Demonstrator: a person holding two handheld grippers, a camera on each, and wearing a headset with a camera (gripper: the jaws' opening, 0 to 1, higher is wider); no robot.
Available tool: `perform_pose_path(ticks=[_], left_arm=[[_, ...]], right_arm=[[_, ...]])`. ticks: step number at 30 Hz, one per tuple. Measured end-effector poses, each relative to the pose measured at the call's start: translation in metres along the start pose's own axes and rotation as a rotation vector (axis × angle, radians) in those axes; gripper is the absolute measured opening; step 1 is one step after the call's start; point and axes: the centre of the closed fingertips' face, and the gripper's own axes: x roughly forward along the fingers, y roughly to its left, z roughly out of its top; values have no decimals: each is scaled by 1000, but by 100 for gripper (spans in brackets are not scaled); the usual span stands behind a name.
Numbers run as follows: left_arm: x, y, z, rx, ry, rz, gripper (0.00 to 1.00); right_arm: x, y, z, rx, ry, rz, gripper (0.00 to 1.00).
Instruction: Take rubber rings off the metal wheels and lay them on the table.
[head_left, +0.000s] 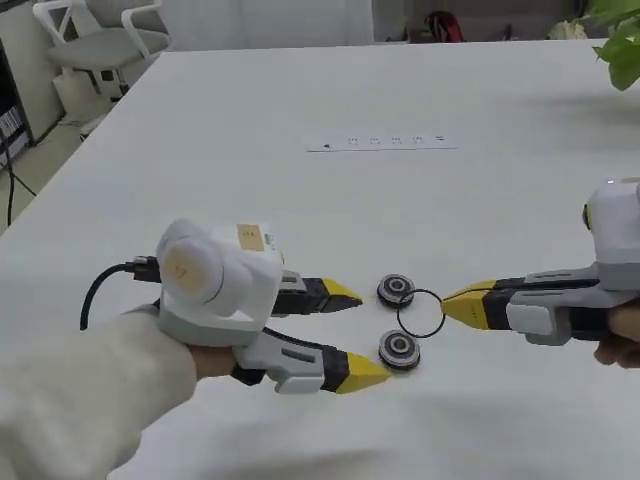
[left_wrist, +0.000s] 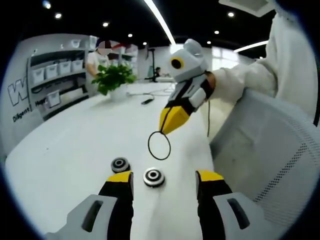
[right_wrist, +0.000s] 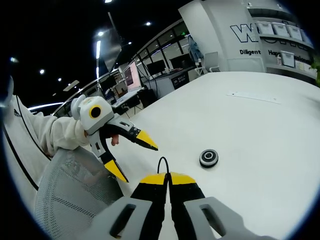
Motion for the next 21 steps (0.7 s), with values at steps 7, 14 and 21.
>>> perform_pose_path(ticks=[7,14,21], left_arm=[[-21,9,-13,-6,28,37,58],[-46,8,-28,-16,50,55,62],[-71,4,-40,-37,74,65,64]], right_arm=[[1,7,2,-16,10,8,0],[1,14,17,-27,-5,24,0],[6,26,27,-53,-3,48,0]])
